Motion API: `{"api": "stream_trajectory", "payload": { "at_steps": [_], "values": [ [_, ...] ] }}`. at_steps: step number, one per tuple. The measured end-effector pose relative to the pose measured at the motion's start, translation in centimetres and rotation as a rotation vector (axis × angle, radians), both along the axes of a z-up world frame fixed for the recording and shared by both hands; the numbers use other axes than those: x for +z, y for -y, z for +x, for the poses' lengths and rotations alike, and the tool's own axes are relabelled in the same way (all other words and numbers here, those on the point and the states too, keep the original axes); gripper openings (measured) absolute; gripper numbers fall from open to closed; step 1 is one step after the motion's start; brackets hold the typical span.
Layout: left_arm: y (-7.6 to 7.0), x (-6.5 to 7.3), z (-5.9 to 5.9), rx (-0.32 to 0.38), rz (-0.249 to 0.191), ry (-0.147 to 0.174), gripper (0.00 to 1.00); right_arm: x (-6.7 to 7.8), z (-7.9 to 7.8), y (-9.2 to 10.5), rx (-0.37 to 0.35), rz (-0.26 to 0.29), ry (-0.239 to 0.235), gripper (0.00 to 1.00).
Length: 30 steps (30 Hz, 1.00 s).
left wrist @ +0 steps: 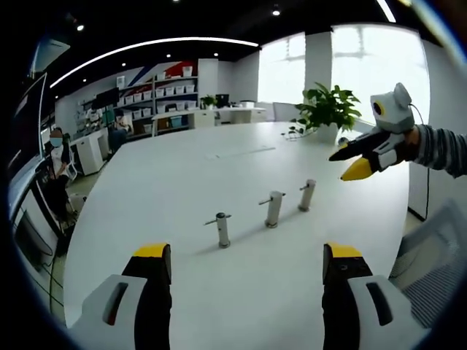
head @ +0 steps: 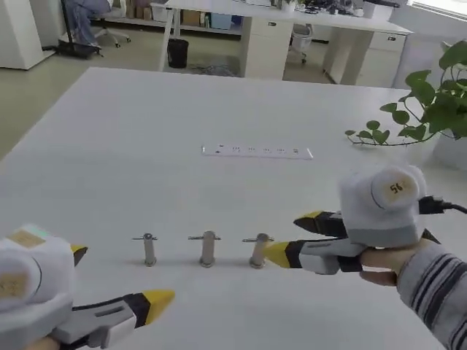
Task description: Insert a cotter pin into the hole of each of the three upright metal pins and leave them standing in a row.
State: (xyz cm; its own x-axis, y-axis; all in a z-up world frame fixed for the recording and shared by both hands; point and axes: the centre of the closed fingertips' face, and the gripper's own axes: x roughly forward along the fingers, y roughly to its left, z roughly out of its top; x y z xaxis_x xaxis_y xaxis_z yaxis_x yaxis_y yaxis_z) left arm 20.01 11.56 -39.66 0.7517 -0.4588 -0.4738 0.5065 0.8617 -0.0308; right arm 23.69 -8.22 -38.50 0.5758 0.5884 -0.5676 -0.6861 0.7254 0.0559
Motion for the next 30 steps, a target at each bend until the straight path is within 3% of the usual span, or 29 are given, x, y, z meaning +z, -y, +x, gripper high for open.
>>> {"api": "stream_trajectory", "payload": {
  "at_steps": [6,9,13,19,27,30],
  "values": [
    [0.0,1.1,-0.4,-0.011,-0.032,-0.004,0.86,0.5,-1.7,0.1,-0.093,0.066,-0.003,0.58],
    [-0.3,1.3,-0.6,-0.011,-0.023,-0.006,0.87,0.4,-2.6,-0.1,-0.097,0.054,0.012,0.62],
    [-0.9,1.7,-0.5,0.01,-0.047,0.006,0.88,0.1,-3.2,-0.1,-0.101,0.024,0.024,0.65],
    [-1.2,1.4,-0.4,0.014,-0.03,-0.002,0.89,-0.2,-3.8,-0.2,-0.126,0.034,0.026,0.67],
    [-1.8,1.0,-0.1,0.05,-0.038,-0.012,0.94,-0.5,-3.8,-0.5,-0.148,0.061,0.035,0.71],
    [-1.7,1.0,0.0,0.055,-0.048,-0.018,0.94,-1.2,-3.8,-0.4,-0.169,0.046,0.035,0.71]
  ]
}}
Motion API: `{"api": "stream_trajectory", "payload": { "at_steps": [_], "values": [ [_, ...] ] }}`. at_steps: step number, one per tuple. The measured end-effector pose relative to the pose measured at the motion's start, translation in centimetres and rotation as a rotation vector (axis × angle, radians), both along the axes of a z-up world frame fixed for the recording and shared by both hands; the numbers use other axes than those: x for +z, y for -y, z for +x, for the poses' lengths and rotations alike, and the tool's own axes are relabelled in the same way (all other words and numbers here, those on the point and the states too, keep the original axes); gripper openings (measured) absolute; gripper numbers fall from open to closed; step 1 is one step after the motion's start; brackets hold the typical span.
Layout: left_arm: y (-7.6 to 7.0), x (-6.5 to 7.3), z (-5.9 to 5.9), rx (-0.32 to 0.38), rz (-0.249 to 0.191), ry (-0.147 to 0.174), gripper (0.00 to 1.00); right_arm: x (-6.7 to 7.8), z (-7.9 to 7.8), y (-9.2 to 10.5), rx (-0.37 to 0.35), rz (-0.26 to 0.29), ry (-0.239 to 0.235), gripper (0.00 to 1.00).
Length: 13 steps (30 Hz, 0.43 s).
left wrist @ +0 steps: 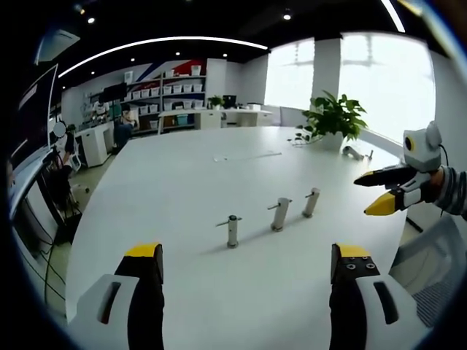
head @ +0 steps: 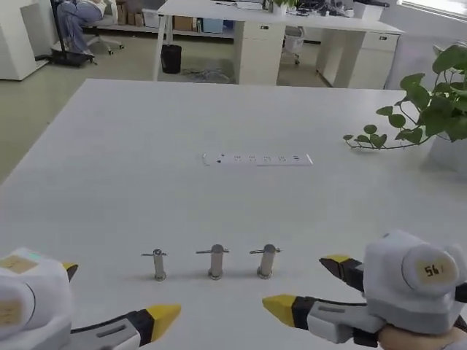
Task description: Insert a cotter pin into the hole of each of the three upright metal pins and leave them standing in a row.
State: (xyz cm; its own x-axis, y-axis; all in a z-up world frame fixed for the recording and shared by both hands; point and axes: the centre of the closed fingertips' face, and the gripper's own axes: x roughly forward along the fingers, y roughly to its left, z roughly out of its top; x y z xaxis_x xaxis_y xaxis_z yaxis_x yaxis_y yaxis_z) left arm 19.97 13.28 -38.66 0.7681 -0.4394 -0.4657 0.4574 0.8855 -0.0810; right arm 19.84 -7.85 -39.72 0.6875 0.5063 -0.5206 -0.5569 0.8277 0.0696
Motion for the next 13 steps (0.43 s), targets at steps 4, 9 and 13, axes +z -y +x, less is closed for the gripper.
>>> {"api": "stream_trajectory", "payload": {
  "at_steps": [4,9,13],
  "values": [
    [0.0,-0.2,0.1,0.0,0.003,-0.002,0.96,-0.6,-0.4,0.0,-0.02,0.037,-0.021,0.71],
    [-0.1,-0.5,-0.1,-0.001,0.004,-0.006,0.99,-0.7,-0.9,-0.1,-0.011,0.036,-0.019,0.71],
    [-0.1,-0.6,-0.3,-0.008,0.011,-0.009,0.99,-0.5,-1.1,-0.3,-0.009,0.05,-0.007,0.73]
  ]
}}
